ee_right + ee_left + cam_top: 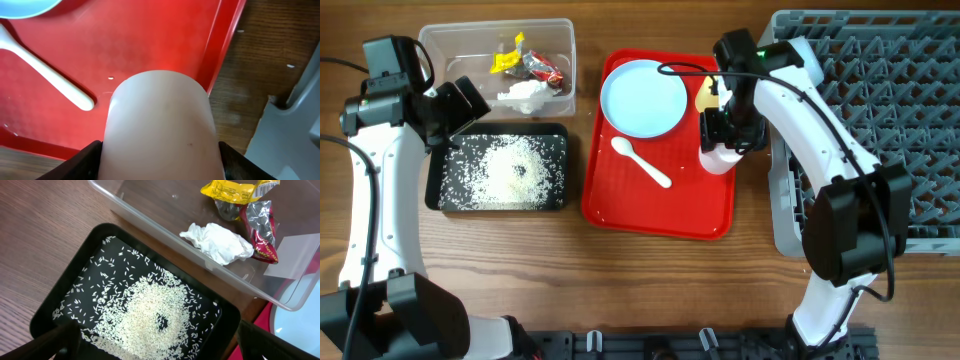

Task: Sort waste into correct bins and load items into the dishwasher rack
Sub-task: 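Carry the white cup to the rack and lay it down with the right gripper, then move the right gripper to the yellow cup and grasp it, then carry the yellow cup to the rack and set it down with the right gripper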

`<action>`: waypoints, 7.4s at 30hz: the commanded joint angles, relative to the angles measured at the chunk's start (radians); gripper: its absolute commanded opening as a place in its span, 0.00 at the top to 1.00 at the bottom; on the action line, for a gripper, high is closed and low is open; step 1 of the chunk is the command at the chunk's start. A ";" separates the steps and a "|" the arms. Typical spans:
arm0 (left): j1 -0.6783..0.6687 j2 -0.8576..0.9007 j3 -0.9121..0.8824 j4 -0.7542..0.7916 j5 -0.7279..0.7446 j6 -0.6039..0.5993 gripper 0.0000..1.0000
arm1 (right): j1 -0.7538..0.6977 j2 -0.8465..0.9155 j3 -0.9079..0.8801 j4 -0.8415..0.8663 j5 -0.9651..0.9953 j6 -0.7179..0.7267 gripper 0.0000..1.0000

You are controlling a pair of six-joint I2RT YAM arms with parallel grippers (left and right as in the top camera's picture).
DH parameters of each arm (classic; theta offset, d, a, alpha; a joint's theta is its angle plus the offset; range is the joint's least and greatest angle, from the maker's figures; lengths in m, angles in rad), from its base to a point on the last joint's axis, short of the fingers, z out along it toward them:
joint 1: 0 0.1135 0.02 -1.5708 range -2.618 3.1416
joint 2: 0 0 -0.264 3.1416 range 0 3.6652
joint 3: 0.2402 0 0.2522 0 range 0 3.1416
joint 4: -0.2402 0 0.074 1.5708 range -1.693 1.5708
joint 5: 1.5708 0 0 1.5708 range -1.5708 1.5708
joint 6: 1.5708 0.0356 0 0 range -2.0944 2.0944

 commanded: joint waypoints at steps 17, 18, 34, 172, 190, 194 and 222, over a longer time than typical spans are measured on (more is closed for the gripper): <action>0.004 0.000 0.006 0.003 -0.006 -0.009 0.00 | 0.135 0.136 -0.044 0.131 0.021 0.010 0.14; 0.004 0.000 0.006 0.003 -0.006 -0.009 0.00 | 0.135 0.126 -0.037 0.125 0.021 0.011 0.13; 0.005 0.000 0.006 0.003 -0.006 -0.009 0.00 | 0.166 0.101 -0.179 0.264 0.081 0.110 0.33; 0.004 0.000 0.006 0.003 -0.006 -0.009 0.00 | -0.144 -0.284 0.154 -0.216 0.122 -0.027 0.44; 0.004 0.000 0.006 0.003 -0.006 -0.009 0.00 | -1.100 -0.347 -0.184 0.028 0.070 -0.070 0.46; 0.004 0.000 0.006 0.003 -0.006 -0.009 0.00 | -1.130 -0.336 -0.320 0.178 0.070 -0.069 0.46; 0.004 0.000 0.006 0.003 -0.006 -0.009 0.00 | -1.125 -0.417 -0.145 0.140 0.002 0.009 0.09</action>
